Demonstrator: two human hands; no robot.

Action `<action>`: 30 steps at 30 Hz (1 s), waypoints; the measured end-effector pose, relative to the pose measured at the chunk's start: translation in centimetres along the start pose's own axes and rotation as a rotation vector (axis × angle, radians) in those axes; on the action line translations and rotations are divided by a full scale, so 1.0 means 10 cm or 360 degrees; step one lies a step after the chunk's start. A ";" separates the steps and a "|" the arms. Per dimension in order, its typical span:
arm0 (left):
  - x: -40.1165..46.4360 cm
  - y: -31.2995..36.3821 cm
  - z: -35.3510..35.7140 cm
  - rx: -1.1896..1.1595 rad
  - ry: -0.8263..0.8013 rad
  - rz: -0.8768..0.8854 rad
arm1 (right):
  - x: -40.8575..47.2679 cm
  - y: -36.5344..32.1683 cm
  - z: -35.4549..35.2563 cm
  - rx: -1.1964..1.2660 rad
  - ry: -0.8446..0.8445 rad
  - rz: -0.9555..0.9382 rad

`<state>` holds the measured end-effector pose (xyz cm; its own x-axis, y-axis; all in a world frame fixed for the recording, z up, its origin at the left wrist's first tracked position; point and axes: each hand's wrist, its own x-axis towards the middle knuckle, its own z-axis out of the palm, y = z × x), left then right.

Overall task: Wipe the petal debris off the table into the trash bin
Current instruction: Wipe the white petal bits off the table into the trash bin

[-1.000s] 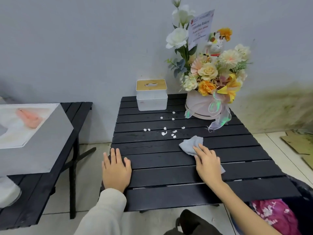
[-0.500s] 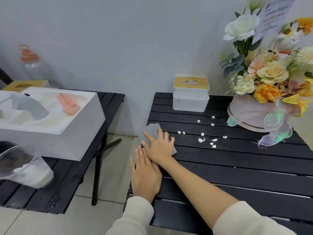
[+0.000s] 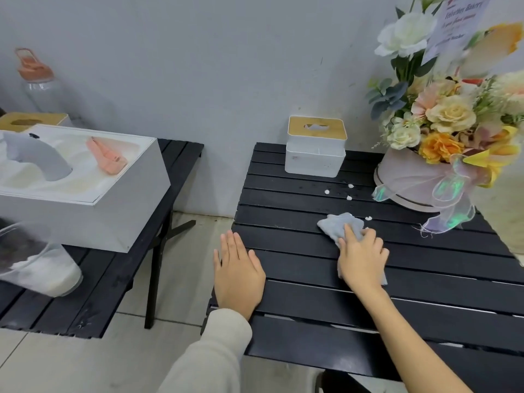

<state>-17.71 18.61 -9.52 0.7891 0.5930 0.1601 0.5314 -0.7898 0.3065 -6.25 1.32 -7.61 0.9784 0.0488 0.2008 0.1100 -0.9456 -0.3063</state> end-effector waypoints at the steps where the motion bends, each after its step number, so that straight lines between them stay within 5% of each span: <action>1: 0.00 0.01 0.00 0.0003 0.0000 -0.0008 | 0.02 0.05 -0.06 0.0023 0.0016 0.0056; 9: 0.02 0.04 0.01 0.0005 0.0010 -0.0058 | 0.06 -1.00 -0.23 0.0585 0.0099 -0.0297; 12: 0.02 0.02 0.04 -0.0018 0.0027 -0.0044 | -0.04 -1.36 0.08 0.0323 -0.0198 -0.0556; 16: 0.04 0.01 0.03 -0.0032 0.0055 -0.0081 | -0.16 -1.29 0.39 0.0107 -0.0139 -0.0782; 18: 0.05 0.02 0.05 -0.0026 0.0048 -0.0091 | -0.13 -1.16 0.36 0.0135 -0.0230 -0.0772; 30: 0.03 0.04 0.03 -0.0004 0.0003 -0.0092 | 0.06 0.20 -0.12 0.0156 0.0166 -0.0107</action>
<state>-17.14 18.41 -9.64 0.7564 0.6380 0.1440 0.5754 -0.7538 0.3175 -5.69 -0.96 -6.96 0.9455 0.0724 0.3176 0.1960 -0.9052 -0.3771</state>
